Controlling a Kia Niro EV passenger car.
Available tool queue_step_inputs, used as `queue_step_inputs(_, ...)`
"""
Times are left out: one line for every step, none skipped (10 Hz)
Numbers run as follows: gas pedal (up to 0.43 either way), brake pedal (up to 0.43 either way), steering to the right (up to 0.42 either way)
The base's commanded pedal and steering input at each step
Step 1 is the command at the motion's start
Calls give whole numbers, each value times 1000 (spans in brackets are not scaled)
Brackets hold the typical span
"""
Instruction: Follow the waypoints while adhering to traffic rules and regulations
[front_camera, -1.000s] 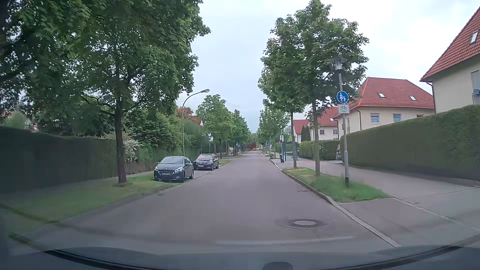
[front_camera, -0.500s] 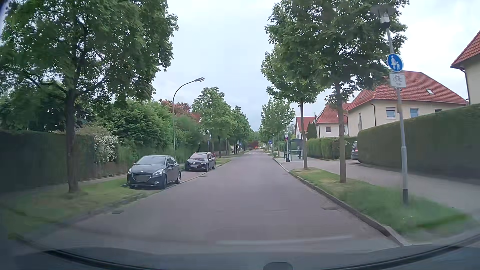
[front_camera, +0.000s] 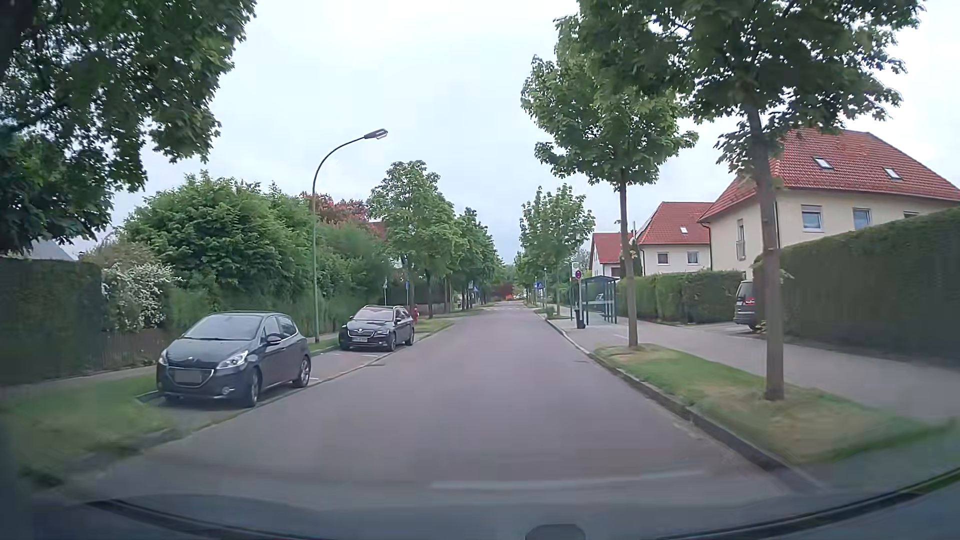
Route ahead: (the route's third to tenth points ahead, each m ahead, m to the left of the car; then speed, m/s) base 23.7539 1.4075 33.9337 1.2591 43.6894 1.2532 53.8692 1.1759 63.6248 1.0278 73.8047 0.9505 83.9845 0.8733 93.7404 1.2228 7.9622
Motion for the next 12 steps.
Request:
queue_step_inputs(0, 0, 10)
queue_step_inputs(0, 0, 6)
queue_step_inputs(0, 0, 2)
queue_step_inputs(0, 0, 0)
queue_step_inputs(0, 0, 0)
queue_step_inputs(0, 0, 0)
queue_step_inputs(0, 0, 0)
queue_step_inputs(0, 0, 0)
queue_step_inputs(8, 0, 0)
queue_step_inputs(8, 0, -2)
queue_step_inputs(8, 0, -4)
queue_step_inputs(20, 0, -3)
